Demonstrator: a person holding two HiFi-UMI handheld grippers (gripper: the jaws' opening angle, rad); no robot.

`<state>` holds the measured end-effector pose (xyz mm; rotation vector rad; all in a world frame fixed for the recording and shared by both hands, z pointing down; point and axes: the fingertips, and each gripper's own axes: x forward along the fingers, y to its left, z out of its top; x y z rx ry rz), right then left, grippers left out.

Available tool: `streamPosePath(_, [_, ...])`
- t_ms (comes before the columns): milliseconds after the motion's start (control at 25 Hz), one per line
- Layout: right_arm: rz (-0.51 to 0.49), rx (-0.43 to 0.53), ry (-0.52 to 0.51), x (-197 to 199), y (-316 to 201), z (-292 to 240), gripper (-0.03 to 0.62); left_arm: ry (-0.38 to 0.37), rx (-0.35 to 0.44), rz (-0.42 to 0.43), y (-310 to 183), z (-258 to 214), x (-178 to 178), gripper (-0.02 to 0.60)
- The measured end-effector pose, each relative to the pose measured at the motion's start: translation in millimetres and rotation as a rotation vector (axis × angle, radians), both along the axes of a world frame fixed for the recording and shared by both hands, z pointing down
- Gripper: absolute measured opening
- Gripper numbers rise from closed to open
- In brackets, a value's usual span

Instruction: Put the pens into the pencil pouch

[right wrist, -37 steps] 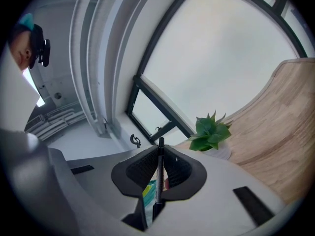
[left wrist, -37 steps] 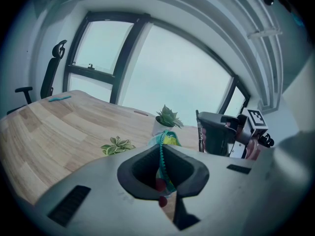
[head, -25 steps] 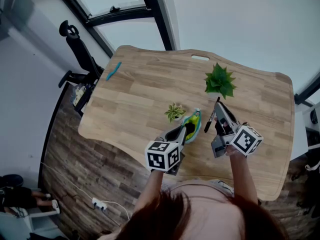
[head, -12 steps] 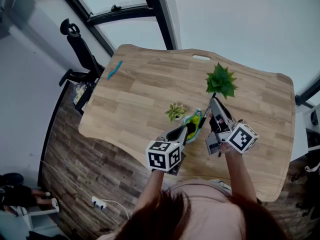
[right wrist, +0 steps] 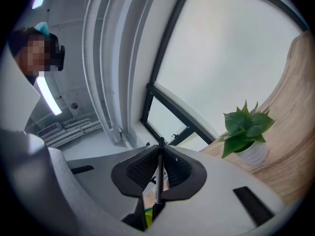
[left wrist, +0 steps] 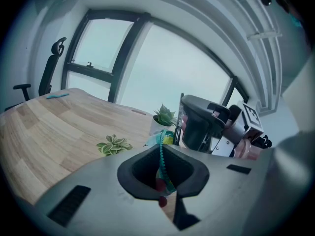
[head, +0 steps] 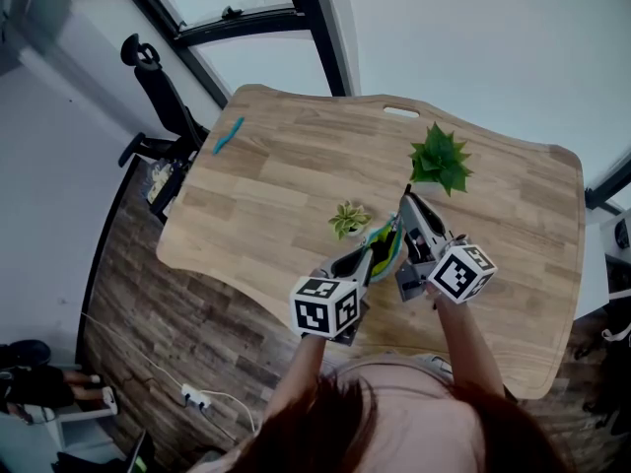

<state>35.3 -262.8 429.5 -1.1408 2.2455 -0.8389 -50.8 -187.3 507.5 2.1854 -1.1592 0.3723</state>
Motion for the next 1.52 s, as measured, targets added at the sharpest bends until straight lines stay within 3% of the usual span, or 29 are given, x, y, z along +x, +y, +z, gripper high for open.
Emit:
streamPosePath(640, [-0.08,0.026,0.286,-27,17,29,0.031,0.012,-0.001,-0.01,-1,-1,-2,0.011])
streamPosePath(920, [-0.133,0.048,0.458,-37,26,39,0.031,0.015,-0.001,-0.016,-2,0,-2,0.011])
streamPosePath(1520, [-0.214,0.035,0.641,-48,41,63,0.032,0.012,0.002,-0.023,-3,1,-6,0.011])
